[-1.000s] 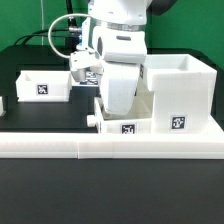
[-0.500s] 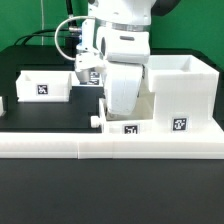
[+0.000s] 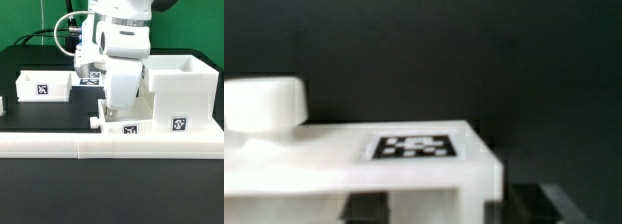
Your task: Assemble drawer
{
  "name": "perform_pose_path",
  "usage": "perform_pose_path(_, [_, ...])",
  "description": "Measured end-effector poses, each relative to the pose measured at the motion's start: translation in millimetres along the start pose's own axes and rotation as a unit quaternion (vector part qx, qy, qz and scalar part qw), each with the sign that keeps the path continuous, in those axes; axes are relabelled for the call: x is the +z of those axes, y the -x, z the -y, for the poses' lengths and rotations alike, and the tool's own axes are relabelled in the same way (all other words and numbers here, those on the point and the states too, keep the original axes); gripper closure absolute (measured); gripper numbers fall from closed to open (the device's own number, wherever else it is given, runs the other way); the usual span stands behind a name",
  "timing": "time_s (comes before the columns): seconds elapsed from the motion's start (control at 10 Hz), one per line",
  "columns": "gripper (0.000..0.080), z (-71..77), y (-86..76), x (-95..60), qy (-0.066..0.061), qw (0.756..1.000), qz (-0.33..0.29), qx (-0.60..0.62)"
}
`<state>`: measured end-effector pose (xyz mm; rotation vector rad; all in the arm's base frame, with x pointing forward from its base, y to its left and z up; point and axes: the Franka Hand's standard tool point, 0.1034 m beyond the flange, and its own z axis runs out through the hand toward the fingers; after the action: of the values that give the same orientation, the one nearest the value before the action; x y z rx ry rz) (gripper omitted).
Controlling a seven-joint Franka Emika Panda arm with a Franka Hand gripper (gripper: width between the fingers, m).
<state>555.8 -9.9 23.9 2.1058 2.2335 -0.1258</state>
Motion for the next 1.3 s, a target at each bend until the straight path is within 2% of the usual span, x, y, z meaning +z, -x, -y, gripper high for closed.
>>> perform_pose_path(0.1, [0.0352, -0.8, 0.7, -8.5, -0.005, 1.0, 0.002, 0.0])
perform_pose_path(0.2, [0.0225, -2.0, 3.1, -17.3, -0.007, 1.0, 0.005, 0.001])
perform_pose_path(0.3, [0.0225, -2.8, 6.5, -23.7, -0.009, 1.0, 0.007, 0.002])
perform_pose_path(0.4, [0.0159, -2.6, 14.4, -29.4, -0.012, 1.0, 0.009, -0.003])
perform_pose_path(0.6, [0.0152, 0.8, 42.0, -29.9, -0.018, 1.0, 0.012, -0.021])
perform_pose_path(0.7, [0.0152, 3.1, 47.4, -27.3, -0.021, 1.0, 0.012, -0.015])
perform_pose_path(0.8, [0.0151, 2.7, 44.9, -27.6, -0.021, 1.0, 0.011, -0.018])
perform_pose_path(1.1, [0.0151, 4.4, 51.2, -24.5, -0.024, 0.999, 0.005, -0.032])
perform_pose_path(1.3, [0.0151, 0.5, 67.6, -13.5, -0.03, 0.997, -0.043, -0.053])
